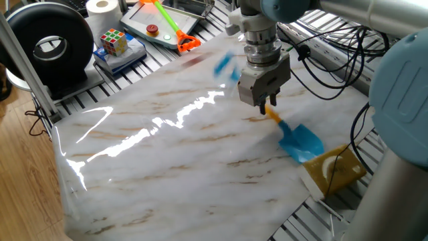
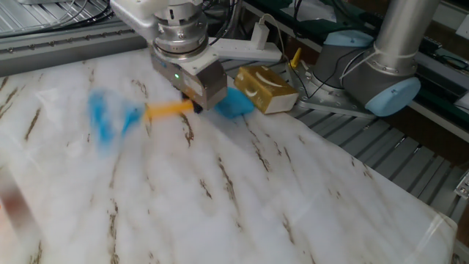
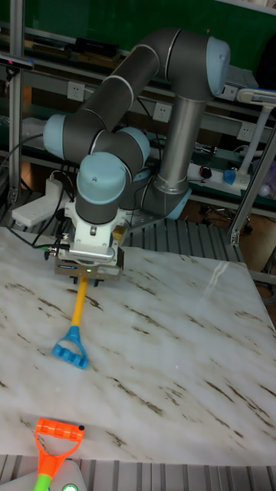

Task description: Use a shovel to scoop up an object

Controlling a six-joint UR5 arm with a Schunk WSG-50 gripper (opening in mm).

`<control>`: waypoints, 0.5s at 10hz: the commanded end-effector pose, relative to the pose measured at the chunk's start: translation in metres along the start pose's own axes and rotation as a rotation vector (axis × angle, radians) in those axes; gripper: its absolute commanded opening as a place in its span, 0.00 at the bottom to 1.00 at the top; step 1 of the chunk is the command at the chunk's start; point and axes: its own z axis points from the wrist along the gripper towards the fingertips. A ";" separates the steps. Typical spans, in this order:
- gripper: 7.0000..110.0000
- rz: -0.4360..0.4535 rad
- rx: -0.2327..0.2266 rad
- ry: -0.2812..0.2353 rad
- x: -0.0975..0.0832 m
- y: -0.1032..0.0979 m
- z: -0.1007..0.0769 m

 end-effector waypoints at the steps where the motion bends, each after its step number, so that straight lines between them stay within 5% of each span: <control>1: 0.36 -0.035 -0.032 -0.055 -0.012 0.001 0.001; 2: 0.97 -0.052 -0.072 -0.095 -0.025 0.016 -0.002; 4: 0.97 -0.114 -0.061 -0.165 -0.038 0.032 -0.014; 5: 0.97 -0.111 -0.024 -0.154 -0.027 0.033 -0.023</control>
